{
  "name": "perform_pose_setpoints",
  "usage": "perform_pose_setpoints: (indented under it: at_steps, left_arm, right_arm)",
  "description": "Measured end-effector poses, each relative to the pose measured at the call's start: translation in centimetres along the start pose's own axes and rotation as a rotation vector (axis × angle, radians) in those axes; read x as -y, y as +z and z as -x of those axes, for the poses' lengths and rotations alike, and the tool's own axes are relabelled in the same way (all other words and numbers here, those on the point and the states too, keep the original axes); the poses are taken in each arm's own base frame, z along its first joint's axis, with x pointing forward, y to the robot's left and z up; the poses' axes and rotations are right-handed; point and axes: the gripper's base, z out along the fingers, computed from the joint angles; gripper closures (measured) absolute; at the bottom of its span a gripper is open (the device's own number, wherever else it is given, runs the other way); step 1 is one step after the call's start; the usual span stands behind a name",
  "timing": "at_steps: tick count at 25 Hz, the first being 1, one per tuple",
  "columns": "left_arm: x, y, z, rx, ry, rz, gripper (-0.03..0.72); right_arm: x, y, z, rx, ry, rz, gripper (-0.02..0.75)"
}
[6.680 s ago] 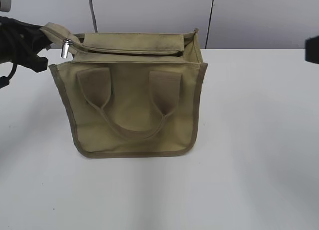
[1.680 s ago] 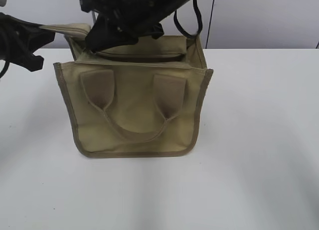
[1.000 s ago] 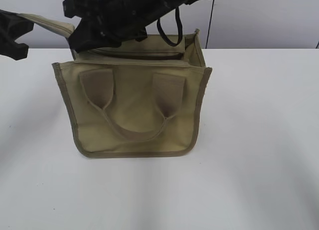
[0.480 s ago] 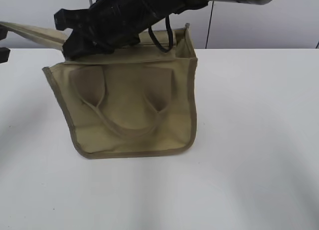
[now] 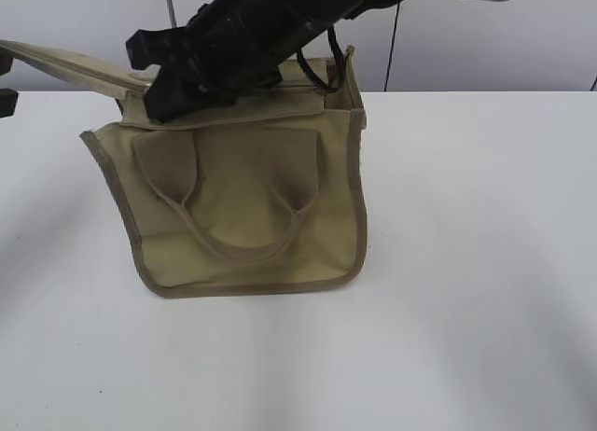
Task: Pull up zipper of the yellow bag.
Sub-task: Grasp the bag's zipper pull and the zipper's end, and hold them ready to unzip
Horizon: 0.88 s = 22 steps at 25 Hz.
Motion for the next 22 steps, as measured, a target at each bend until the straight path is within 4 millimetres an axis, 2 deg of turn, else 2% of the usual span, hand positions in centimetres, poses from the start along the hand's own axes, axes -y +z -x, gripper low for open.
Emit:
perform_pose_setpoints:
  at_steps: [5, 12, 17, 22]
  left_arm:
    - [-0.1, -0.1, 0.0, -0.005, -0.004, 0.007, 0.683]
    - [-0.1, -0.1, 0.1, 0.011, -0.009, 0.001, 0.683]
    - [-0.2, -0.1, 0.0, 0.007, -0.016, 0.004, 0.683]
    - [-0.2, -0.1, 0.0, 0.007, -0.019, 0.005, 0.683]
  right_arm:
    - [0.9, -1.2, -0.1, -0.055, -0.054, -0.093, 0.751]
    - [2.3, -4.7, 0.3, -0.092, -0.063, -0.168, 0.751]
    - [3.1, -5.4, 0.2, -0.120, -0.081, -0.206, 0.751]
    - [2.9, -6.3, 0.4, -0.114, -0.094, -0.227, 0.751]
